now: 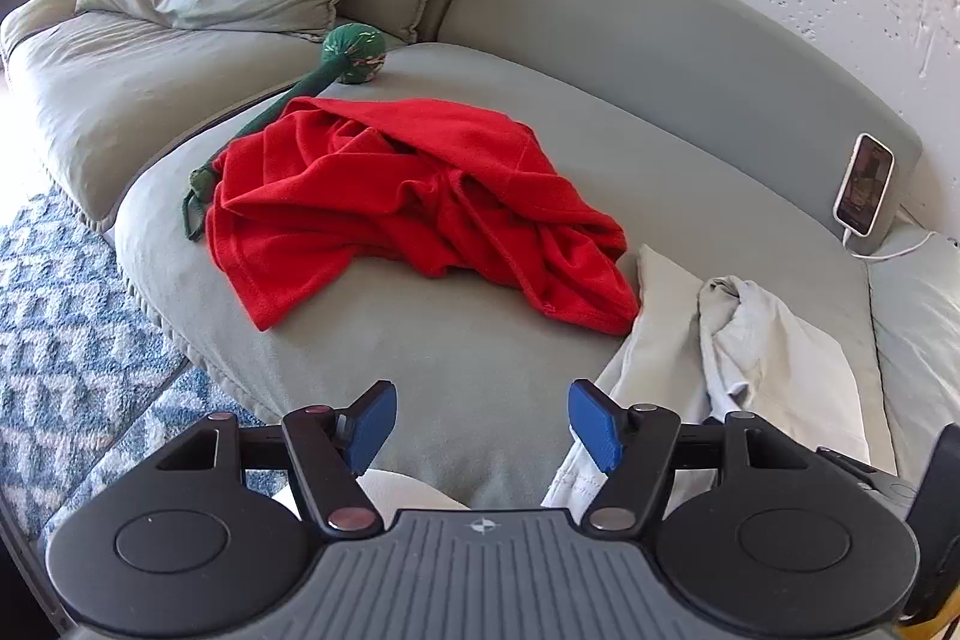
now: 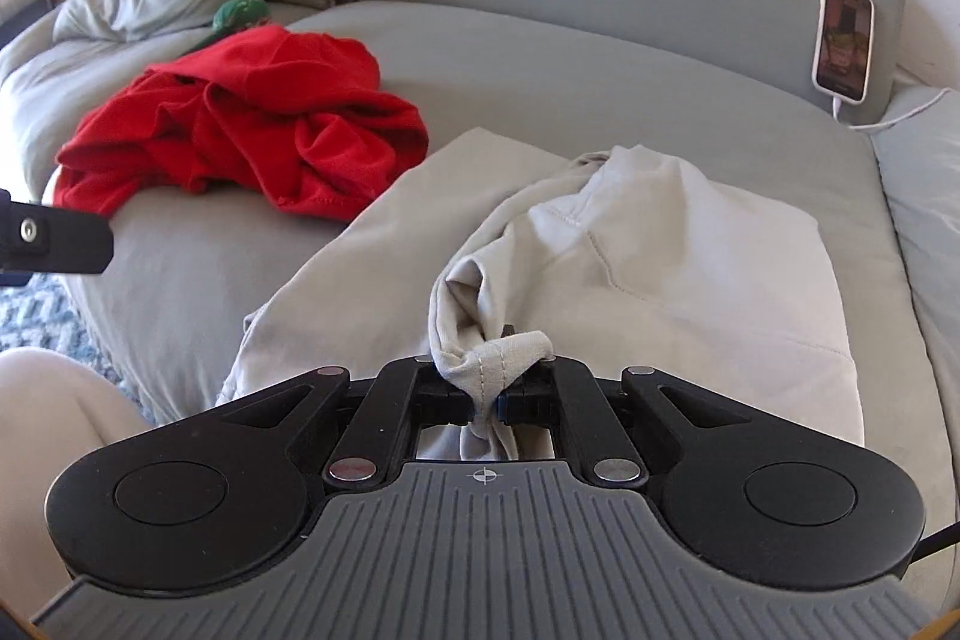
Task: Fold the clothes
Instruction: 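Fold the held edge over the shirt with the right gripper and open, then grasp the shirt edge near the red garment with the left gripper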
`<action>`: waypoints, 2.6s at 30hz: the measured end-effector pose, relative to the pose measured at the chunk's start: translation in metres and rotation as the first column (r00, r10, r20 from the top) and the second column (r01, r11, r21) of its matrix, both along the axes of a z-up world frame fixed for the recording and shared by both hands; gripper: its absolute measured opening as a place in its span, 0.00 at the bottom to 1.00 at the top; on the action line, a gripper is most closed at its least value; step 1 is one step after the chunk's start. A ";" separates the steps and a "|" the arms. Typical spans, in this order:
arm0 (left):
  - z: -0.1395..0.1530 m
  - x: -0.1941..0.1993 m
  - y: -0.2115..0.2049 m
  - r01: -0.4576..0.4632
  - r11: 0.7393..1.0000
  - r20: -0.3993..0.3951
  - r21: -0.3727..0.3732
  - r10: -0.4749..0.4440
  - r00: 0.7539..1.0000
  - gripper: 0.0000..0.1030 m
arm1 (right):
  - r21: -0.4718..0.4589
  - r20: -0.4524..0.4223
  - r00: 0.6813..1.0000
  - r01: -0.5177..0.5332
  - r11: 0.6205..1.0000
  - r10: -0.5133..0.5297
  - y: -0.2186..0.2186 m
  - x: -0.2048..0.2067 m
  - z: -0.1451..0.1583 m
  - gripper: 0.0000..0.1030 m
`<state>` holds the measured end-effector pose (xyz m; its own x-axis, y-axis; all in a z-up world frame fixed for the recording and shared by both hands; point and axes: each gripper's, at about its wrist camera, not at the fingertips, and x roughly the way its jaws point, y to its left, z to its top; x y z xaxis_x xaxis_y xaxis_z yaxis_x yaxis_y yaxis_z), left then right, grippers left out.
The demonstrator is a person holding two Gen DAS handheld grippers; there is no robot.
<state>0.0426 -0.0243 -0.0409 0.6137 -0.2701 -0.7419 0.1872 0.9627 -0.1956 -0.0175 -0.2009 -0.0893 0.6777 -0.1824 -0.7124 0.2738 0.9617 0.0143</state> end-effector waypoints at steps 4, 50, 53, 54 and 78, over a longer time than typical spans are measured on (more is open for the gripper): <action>-0.003 0.006 0.009 -0.038 0.999 -0.019 -0.030 0.037 0.999 0.62 | 0.070 0.138 0.989 0.043 0.997 -0.052 -0.007 0.002 0.021 0.06; -0.048 -0.017 -0.137 0.387 0.895 -0.043 0.223 -0.388 0.921 0.23 | 0.272 -0.029 0.999 0.030 0.962 -0.023 -0.089 -0.081 0.000 0.13; -0.048 -0.017 -0.135 0.390 0.891 -0.050 0.233 -0.389 0.920 0.24 | 0.278 -0.056 0.998 0.029 0.960 -0.014 -0.089 -0.085 -0.004 0.12; -0.048 -0.017 -0.134 0.386 0.893 -0.055 0.230 -0.385 0.921 0.24 | 0.289 -0.061 0.998 0.035 0.957 -0.018 -0.090 -0.086 -0.004 0.11; 0.005 0.124 -0.123 0.242 0.959 -0.145 -0.144 -0.263 0.954 0.49 | 0.649 -0.007 0.968 0.194 0.736 -0.249 -0.192 -0.067 0.003 0.49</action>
<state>0.1661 -0.1470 -0.0359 0.3887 -0.4966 -0.7760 0.3774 0.8542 -0.3576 -0.0845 -0.3932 -0.0864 0.7322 0.1456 -0.6654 0.4496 0.6305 0.6327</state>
